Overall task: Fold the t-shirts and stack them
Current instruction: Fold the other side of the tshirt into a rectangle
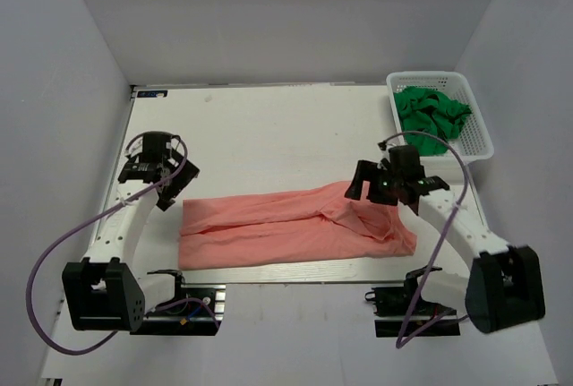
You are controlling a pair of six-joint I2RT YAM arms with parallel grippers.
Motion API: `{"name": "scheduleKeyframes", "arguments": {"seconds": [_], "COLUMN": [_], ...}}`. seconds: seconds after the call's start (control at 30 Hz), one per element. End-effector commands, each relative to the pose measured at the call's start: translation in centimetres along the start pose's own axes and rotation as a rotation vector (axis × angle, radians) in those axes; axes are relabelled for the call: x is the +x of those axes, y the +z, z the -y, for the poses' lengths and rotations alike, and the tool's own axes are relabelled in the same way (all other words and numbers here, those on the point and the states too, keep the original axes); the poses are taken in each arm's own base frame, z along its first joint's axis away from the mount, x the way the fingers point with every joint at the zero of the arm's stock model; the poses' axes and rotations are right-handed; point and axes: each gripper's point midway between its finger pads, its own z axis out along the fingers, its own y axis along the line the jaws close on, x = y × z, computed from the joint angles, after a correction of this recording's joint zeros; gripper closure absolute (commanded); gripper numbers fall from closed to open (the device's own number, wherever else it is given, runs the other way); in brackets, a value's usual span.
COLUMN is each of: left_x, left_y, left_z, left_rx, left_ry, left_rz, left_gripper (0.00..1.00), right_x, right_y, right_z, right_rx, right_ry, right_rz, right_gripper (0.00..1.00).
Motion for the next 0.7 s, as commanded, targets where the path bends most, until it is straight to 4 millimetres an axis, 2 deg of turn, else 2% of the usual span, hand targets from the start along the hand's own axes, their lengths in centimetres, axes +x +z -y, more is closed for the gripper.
{"name": "scheduleKeyframes", "arguments": {"seconds": [0.0,0.03,0.1,0.13,0.2,0.23,0.3,0.37,0.47,0.5,0.57,0.63,0.67], "left_x": [2.0,3.5,4.9,5.7,6.1,6.5,6.8,7.3,7.6,7.9,8.3,8.2,8.2], "left_y": [0.6,1.1,2.5,3.1,3.5,4.0,4.5,4.8,5.0,5.1,5.4,5.4,5.4], "left_z": [5.9,5.9,5.8,5.1,4.7,4.1,3.5,2.7,2.4,2.1,1.7,1.6,1.6], "left_rx": [0.31,0.33,0.322,0.298,0.284,0.256,0.237,0.214,0.207,0.2,0.187,0.181,0.181], "left_ry": [0.131,0.137,0.148,0.149,0.15,0.152,0.162,0.164,0.173,0.174,0.175,0.176,0.176], "left_rz": [-0.116,-0.179,-0.228,-0.251,-0.264,-0.273,-0.279,-0.283,-0.29,-0.296,-0.309,-0.302,-0.302], "left_gripper": [0.0,0.0,0.0,0.0,0.0,0.0,0.0,0.0,0.0,0.0,0.0,0.0,0.0], "right_x": [-2.9,-3.0,-1.3,-1.3,-0.3,0.9,2.0,3.6,7.0,8.7,10.4,12.0,13.1], "right_y": [1.1,1.4,2.5,2.9,3.4,3.9,3.8,3.2,1.4,0.2,-1.5,-4.2,-4.9], "right_z": [-4.1,-4.8,-5.6,-6.1,-6.8,-7.0,-7.4,-7.5,-6.6,-6.2,-6.5,-7.7,-7.6], "right_rx": [-0.169,-0.207,-0.254,-0.275,-0.313,-0.327,-0.351,-0.359,-0.33,-0.308,-0.337,-0.401,-0.412], "right_ry": [-0.198,-0.207,-0.198,-0.201,-0.172,-0.164,-0.165,-0.175,-0.139,-0.119,-0.105,-0.071,-0.042], "right_rz": [0.026,0.023,-0.05,-0.043,-0.081,-0.113,-0.154,-0.208,-0.325,-0.393,-0.432,-0.478,-0.496], "right_gripper": [0.09,0.09,0.09,0.09,0.09,0.09,0.09,0.09,0.09,0.09,0.09,0.09,0.09]}}
